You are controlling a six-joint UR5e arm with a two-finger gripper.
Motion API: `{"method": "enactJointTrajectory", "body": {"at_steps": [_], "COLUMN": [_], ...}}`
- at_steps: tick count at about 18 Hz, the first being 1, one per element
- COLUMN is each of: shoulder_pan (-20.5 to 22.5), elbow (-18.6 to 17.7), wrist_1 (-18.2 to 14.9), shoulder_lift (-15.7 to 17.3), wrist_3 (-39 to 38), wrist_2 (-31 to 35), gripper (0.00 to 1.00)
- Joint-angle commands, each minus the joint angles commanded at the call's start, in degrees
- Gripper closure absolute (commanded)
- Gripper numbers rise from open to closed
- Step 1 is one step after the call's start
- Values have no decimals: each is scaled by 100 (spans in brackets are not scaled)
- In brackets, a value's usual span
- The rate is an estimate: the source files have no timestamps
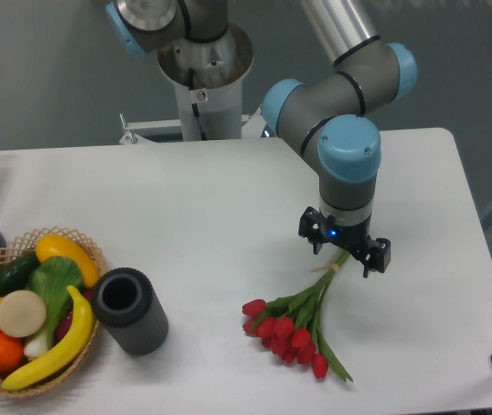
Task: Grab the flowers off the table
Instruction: 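Lower the open gripper onto the green tulip stems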
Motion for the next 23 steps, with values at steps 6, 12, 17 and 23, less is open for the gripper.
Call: {"method": "enactJointTrajectory", "body": {"at_steps": [6,12,17,23], "shoulder_pan": [17,18,-26,-44], "elbow": [-280,-844,-862,-651], "wrist_1": [175,940,958,1020], "shoulder_lift": [0,0,-272,-676], "wrist_3": [-9,-246,-167,-141], "wrist_2": [-26,-105,-79,-105], "gripper": [0,0,0,0]}}
